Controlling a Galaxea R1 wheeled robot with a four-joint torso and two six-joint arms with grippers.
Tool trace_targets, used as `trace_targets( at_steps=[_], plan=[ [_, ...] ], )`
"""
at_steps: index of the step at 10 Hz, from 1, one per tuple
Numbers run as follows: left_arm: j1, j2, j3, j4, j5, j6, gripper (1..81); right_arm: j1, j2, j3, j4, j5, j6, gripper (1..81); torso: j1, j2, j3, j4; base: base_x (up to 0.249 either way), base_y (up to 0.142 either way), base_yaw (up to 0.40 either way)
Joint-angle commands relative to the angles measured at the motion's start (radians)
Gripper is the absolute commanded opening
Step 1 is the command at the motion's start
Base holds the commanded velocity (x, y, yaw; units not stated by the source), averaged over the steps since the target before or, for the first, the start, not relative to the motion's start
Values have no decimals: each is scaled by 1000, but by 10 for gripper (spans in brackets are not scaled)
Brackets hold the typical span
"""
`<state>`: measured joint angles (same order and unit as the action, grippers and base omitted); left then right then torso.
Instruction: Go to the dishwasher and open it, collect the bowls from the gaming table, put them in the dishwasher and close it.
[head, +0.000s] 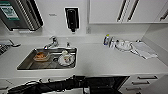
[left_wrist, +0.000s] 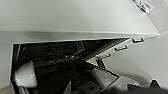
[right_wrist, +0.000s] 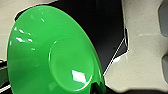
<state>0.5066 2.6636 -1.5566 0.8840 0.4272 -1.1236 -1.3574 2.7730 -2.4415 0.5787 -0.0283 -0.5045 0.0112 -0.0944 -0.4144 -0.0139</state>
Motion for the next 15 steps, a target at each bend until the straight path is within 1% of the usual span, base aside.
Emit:
trace_targets(
  at_steps=[1,3,4,7,9,11,12,13,15],
  plan=[
    [-135,-22,36,13,18,4,811,22,-13,7,-5,-90,-3,10,0,0,0,0,0,0,0],
    [-122,-51,68,13,16,4,811,24,-11,12,-5,-90,-5,10,0,0,0,0,0,0,0],
    [-112,-77,106,13,15,4,811,25,-11,12,-5,-90,-5,10,0,0,0,0,0,0,0],
    [-58,-170,272,29,18,7,811,28,-29,44,-5,-90,-5,10,0,0,0,0,0,0,0],
    [29,-230,319,53,18,25,811,33,-74,107,3,-85,-3,10,0,0,0,0,0,0,0],
    [137,-267,323,82,15,42,811,40,-140,193,7,-82,-2,10,0,0,0,0,0,0,0],
    [186,-281,322,116,10,48,811,43,-175,236,7,-81,0,10,0,0,0,0,0,0,0],
    [227,-293,323,141,7,48,811,45,-198,262,7,-79,0,10,0,0,0,0,0,0,0],
    [313,-318,319,167,5,48,811,45,-228,285,7,-70,0,10,0,0,0,0,0,0,0]
  ],
)
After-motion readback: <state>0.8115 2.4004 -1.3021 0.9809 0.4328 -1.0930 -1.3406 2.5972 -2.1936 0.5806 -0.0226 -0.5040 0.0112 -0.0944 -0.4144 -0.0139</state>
